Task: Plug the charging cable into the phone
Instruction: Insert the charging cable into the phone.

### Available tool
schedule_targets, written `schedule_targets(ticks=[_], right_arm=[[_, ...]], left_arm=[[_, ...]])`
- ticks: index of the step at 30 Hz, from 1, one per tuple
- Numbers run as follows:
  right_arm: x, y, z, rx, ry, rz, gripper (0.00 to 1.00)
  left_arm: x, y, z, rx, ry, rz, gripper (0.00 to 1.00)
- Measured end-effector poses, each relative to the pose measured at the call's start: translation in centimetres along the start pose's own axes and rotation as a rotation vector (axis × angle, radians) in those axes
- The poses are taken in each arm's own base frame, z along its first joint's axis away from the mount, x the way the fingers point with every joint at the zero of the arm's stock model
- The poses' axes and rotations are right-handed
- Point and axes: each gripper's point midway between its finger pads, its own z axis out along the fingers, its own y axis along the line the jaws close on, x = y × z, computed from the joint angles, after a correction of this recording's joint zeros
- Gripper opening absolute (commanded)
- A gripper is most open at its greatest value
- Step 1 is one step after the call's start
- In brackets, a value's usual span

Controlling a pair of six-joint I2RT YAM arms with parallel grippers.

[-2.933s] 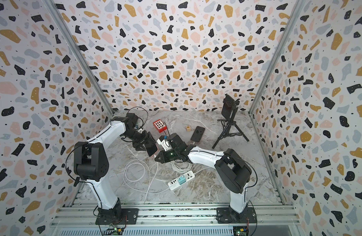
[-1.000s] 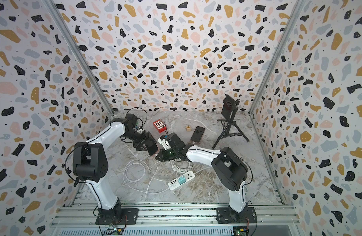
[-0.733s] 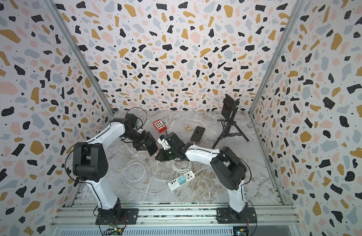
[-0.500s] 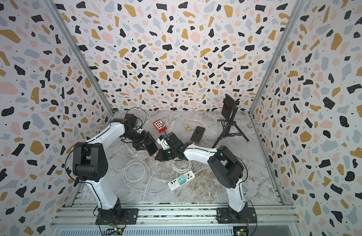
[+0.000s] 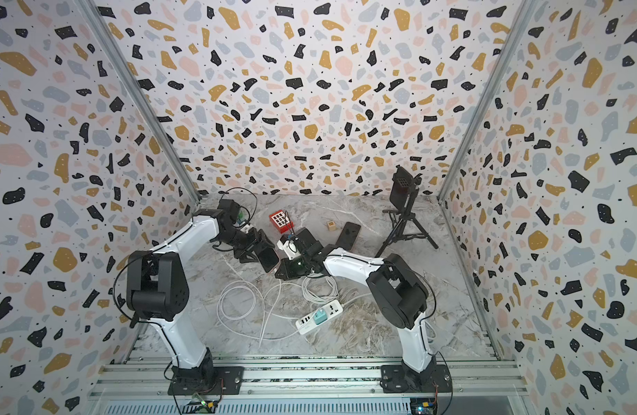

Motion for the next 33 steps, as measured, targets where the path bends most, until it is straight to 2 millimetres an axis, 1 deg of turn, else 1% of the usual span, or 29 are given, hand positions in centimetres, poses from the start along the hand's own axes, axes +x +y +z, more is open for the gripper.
schedule_targets(ticks=[4,12,27,28,29,33], right_arm=[[-0.4,0.0,0.2,0.002,0.012,0.001,0.0],[-0.2,-0.9,1.1,0.015,0.03,-0.002,0.0],[-1.1,-0.7,1.6,0.001,0.012,-0.026,0.0],[-1.1,-0.8,1.6,0.001,0.009,-0.028,0.01],[-1.0,-0.8,1.7,0.0,0.007,-0.029,0.05],[-0.8,-1.3,2.0,-0.006,-0.012,-0.03,0.24]], left_arm=[[-0.1,-0.1,-0.1,0.003,-0.011,0.017,0.7],[-0.2,0.6,0.2,-0.01,-0.016,0.015,0.7],[-1.0,0.7,0.0,0.0,-0.045,0.02,0.7],[-1.0,0.8,0.0,0.001,-0.044,0.017,0.7],[-1.0,0.8,-0.1,0.001,-0.043,0.014,0.69],[-0.8,1.2,-0.3,-0.002,-0.032,-0.006,0.7]])
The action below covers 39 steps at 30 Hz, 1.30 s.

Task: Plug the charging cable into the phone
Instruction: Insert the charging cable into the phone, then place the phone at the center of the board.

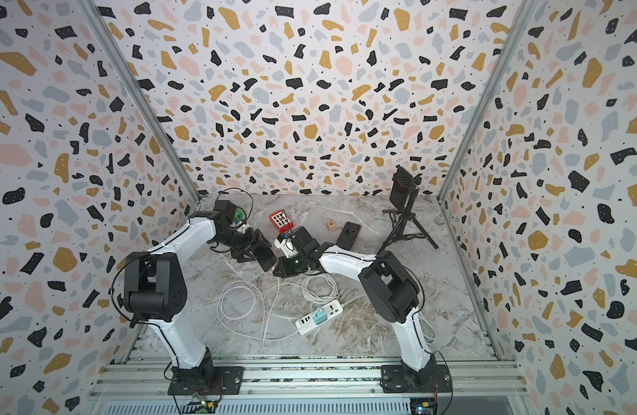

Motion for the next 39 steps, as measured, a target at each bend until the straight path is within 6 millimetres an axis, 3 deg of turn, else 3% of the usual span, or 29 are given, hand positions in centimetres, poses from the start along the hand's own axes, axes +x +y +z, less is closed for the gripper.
schedule_targets(ticks=[4,9,16,19,25,28,34,39], right_arm=[[0.6,-0.8,-0.1,0.009,-0.012,0.025,0.4],[0.5,-0.2,-1.0,-0.014,-0.054,0.053,0.52],[-2.3,1.8,-2.3,-0.092,-0.156,0.062,0.57],[-2.5,2.0,-2.3,-0.098,-0.166,0.072,0.54],[-4.0,2.2,-1.7,-0.109,-0.193,0.091,0.36],[-4.5,2.2,-1.0,-0.119,-0.198,0.103,0.33],[-3.9,2.6,0.2,-0.13,-0.176,0.124,0.33],[-3.6,2.4,0.8,-0.13,-0.17,0.149,0.17]], left_arm=[[0.5,0.4,-0.2,-0.002,0.025,-0.028,0.69],[1.1,0.4,-0.3,0.007,0.053,-0.049,0.69],[2.0,0.8,-0.3,-0.007,0.085,-0.073,0.69],[2.1,0.7,-0.3,-0.004,0.089,-0.076,0.69],[2.2,0.7,-0.2,0.001,0.095,-0.079,0.69],[2.2,0.7,-0.2,0.002,0.097,-0.08,0.69],[2.3,0.7,-0.2,0.001,0.098,-0.08,0.69],[2.4,0.8,-0.2,-0.001,0.103,-0.086,0.73]])
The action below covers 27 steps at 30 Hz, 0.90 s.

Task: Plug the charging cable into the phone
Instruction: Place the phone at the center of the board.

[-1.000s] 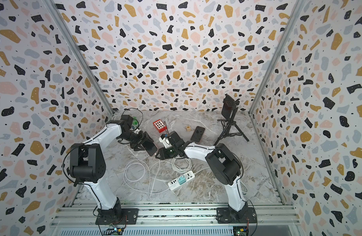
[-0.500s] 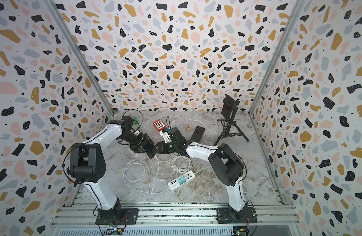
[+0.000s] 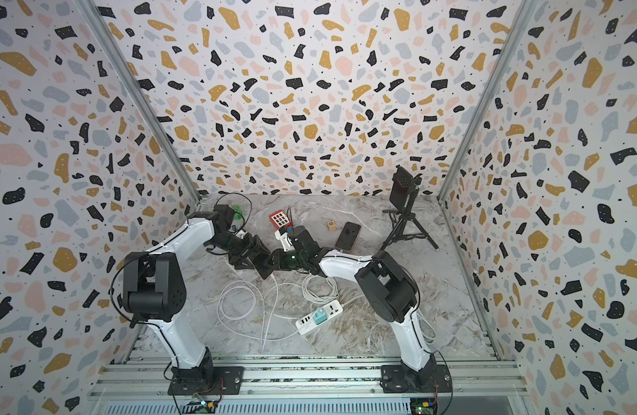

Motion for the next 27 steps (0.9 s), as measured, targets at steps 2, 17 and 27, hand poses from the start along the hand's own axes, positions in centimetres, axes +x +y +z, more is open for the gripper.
schedule_targets(ticks=[2,17,27], right_arm=[[-0.1,0.0,0.1,-0.008,-0.003,0.021,0.12],[-1.3,-6.5,-2.3,0.084,-0.069,0.142,0.04],[-5.2,-10.4,-5.3,0.137,-0.19,0.176,0.03]], left_arm=[[-0.1,0.0,0.0,0.002,-0.005,0.004,0.76],[-0.9,-0.4,-1.3,0.028,-0.028,0.038,0.96],[-2.3,1.1,-2.4,0.003,-0.074,0.066,0.97]])
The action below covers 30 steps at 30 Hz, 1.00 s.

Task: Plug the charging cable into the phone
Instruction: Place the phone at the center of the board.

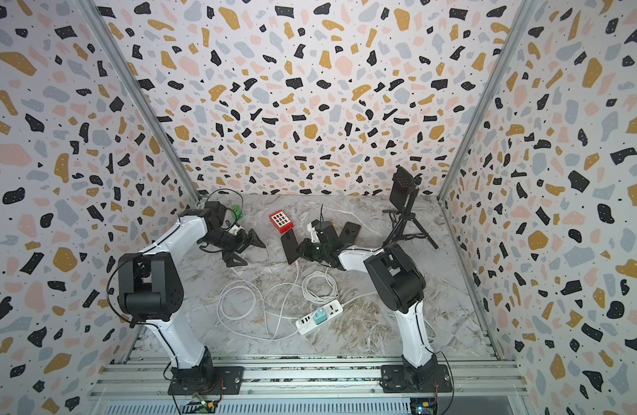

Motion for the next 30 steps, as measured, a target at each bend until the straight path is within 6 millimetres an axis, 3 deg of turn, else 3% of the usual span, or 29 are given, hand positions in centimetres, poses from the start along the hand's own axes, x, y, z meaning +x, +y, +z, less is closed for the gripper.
schedule_targets(ticks=[7,14,24,30], right_arm=[[-0.8,-3.2,0.8,0.047,-0.026,0.035,0.04],[-1.5,-3.6,1.8,0.021,-0.069,0.052,0.09],[-1.1,-5.2,1.8,0.061,-0.103,0.12,0.48],[-1.6,-4.9,1.0,0.09,-0.126,0.092,0.61]], left_arm=[[-0.7,1.6,-0.3,-0.03,-0.024,0.056,0.98],[-0.9,3.4,0.3,-0.103,-0.033,0.155,0.98],[-1.1,5.2,0.8,-0.157,-0.044,0.241,0.99],[-1.1,5.5,-0.2,-0.17,-0.082,0.304,1.0]])
